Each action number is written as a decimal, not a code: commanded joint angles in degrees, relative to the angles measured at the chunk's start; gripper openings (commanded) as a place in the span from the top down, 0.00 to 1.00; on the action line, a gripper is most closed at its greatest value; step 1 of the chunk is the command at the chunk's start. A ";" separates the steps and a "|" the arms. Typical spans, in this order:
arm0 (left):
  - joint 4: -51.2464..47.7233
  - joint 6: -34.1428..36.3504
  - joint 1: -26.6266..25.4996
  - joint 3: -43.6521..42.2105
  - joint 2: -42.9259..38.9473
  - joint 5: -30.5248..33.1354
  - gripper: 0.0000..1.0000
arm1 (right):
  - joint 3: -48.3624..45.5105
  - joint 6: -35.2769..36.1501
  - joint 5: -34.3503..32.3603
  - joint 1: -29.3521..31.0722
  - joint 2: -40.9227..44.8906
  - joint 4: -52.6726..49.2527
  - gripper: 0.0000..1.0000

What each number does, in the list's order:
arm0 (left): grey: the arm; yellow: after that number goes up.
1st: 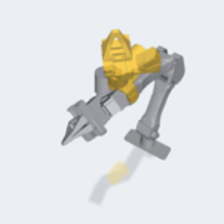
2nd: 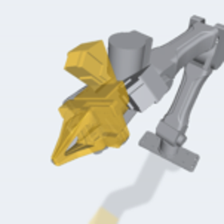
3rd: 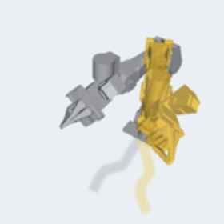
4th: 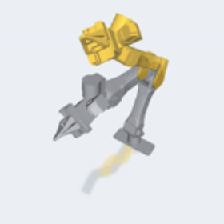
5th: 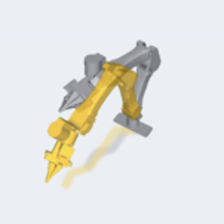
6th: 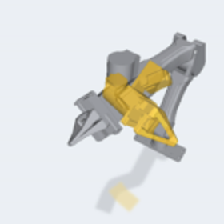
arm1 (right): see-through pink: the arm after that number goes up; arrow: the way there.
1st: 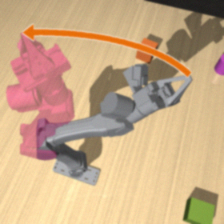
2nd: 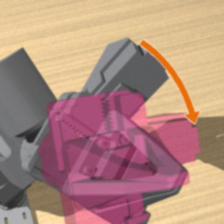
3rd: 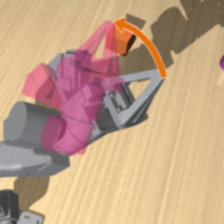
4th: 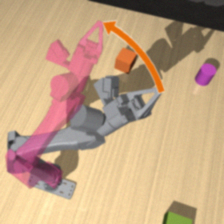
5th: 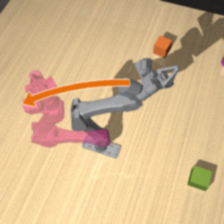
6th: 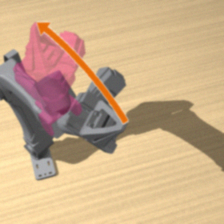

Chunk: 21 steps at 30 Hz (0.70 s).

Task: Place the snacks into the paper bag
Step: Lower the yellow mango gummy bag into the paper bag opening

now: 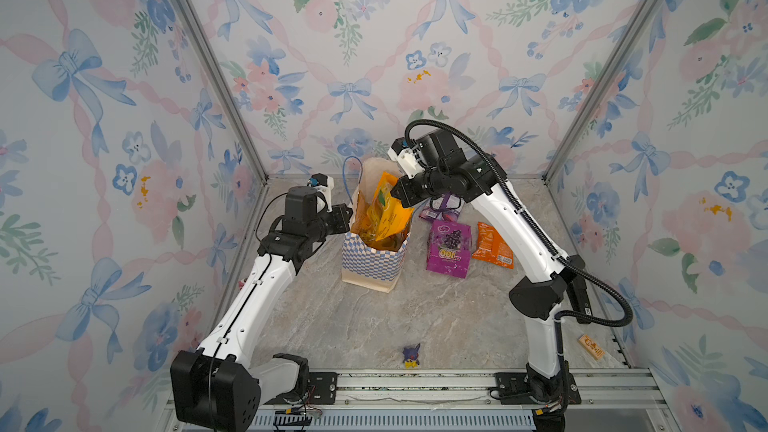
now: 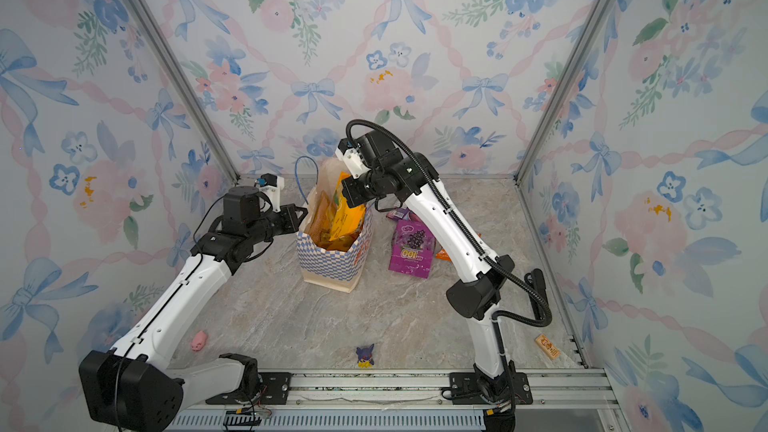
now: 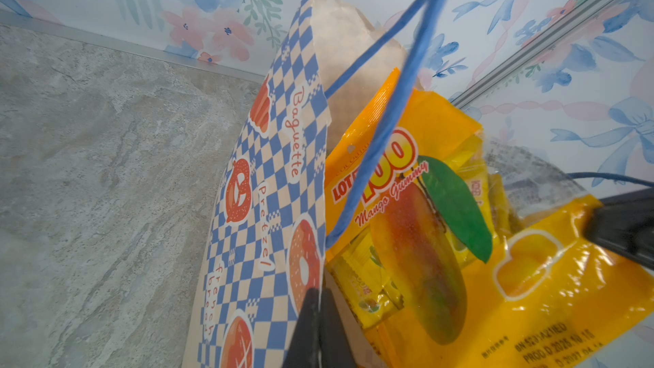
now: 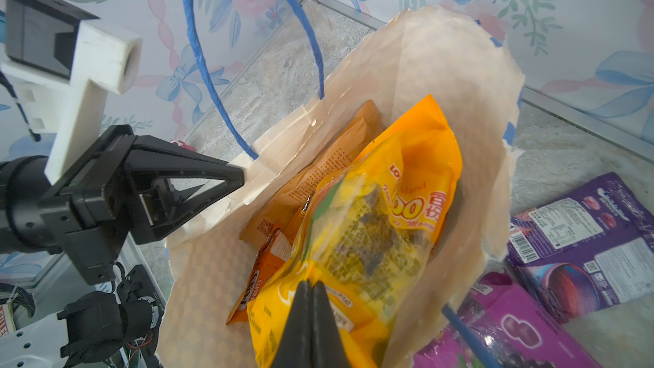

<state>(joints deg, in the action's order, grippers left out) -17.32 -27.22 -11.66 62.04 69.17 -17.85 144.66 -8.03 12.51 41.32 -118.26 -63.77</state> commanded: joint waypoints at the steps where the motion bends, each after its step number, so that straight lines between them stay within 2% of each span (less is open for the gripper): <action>1: 0.00 0.59 -0.35 0.12 -0.68 -0.61 1.00 | 3.52 0.90 -0.78 0.88 0.48 2.83 1.00; 8: 0.01 0.68 -0.32 0.31 -0.86 -0.61 1.00 | 3.61 0.74 -2.31 1.86 0.31 4.05 1.00; 21: -0.03 0.77 -0.33 0.01 -0.97 -0.61 1.00 | 3.61 0.46 -0.47 2.77 0.39 5.64 1.00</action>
<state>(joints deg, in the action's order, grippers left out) -17.32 -27.22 -11.66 62.04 69.17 -17.82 145.51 -8.03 10.94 43.24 -118.34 -62.39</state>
